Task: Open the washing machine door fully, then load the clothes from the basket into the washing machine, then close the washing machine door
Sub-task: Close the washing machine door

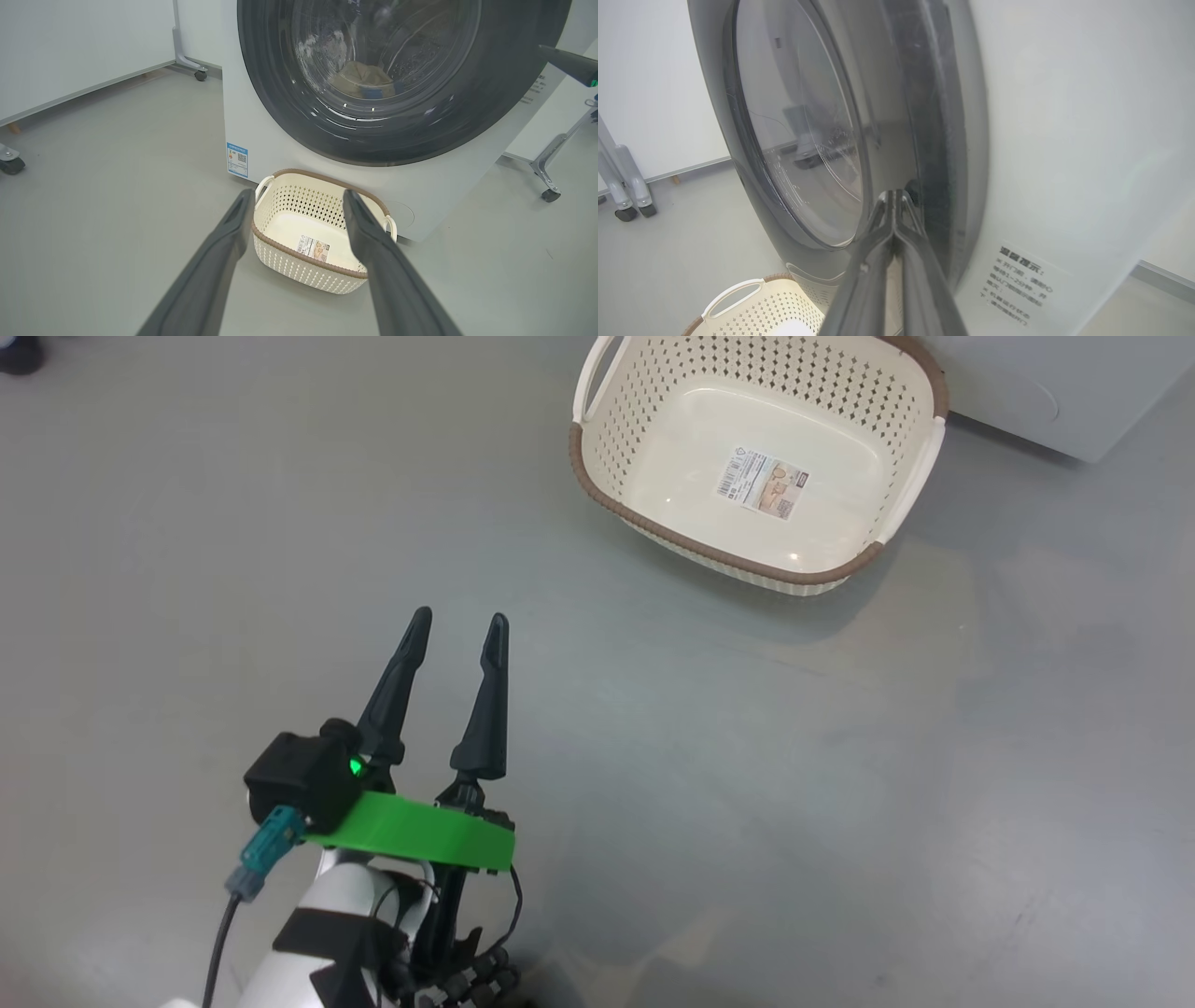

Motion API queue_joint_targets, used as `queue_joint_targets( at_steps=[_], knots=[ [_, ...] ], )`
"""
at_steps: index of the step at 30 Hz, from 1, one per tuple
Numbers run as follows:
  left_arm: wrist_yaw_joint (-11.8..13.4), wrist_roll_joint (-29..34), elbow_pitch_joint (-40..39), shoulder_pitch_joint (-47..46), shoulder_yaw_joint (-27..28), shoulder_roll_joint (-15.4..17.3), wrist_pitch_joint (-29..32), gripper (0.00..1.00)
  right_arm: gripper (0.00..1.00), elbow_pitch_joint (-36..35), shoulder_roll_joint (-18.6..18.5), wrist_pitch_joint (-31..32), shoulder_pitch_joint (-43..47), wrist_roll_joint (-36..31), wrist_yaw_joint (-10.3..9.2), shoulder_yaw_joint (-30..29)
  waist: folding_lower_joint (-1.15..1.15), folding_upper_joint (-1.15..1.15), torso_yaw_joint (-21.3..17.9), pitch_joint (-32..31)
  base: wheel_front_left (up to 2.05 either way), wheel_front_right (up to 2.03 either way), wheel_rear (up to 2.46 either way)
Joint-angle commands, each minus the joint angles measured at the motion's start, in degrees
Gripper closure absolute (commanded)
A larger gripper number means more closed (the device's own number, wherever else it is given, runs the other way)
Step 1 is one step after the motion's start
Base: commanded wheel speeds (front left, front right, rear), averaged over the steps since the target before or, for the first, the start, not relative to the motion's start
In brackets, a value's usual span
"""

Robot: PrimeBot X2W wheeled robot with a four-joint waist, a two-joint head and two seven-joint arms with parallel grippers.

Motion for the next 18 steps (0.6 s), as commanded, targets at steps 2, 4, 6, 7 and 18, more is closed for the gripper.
queue_joint_targets(
  at_steps=[2,4,6,7,18],
  knots=[
    [0.03,-0.91,-1.70,-0.55,1.57,1.01,-0.56,0.00,1.00,-0.76,-0.18,-0.37,-2.86,-1.24,-0.23,-1.59,0.00,0.00,0.56,0.18,0.00,0.00,0.00],
    [0.03,-1.15,-1.78,-0.63,1.40,1.01,-0.56,0.00,1.00,-0.41,-0.44,-0.37,-3.31,-1.97,-0.23,-2.28,0.00,0.00,0.90,0.28,0.00,0.00,0.00],
    [0.03,-1.35,-1.85,-0.63,1.28,1.01,-0.56,0.00,1.00,-0.12,-0.68,-0.37,-3.67,-2.64,-0.23,-2.98,0.00,0.00,1.18,0.34,0.00,0.00,0.00],
    [0.03,-1.43,-1.88,-0.60,1.24,1.01,-0.56,0.00,1.00,0.01,-0.74,-0.37,-3.79,-2.96,-0.23,-3.29,0.00,0.00,1.30,0.36,0.00,0.00,0.00],
    [0.03,-1.78,-1.76,-0.39,1.15,1.01,-0.56,0.00,1.00,1.51,-1.14,-0.37,-4.93,-5.48,-0.23,-5.80,0.00,0.00,1.85,0.34,0.00,0.00,0.00]
  ],
)
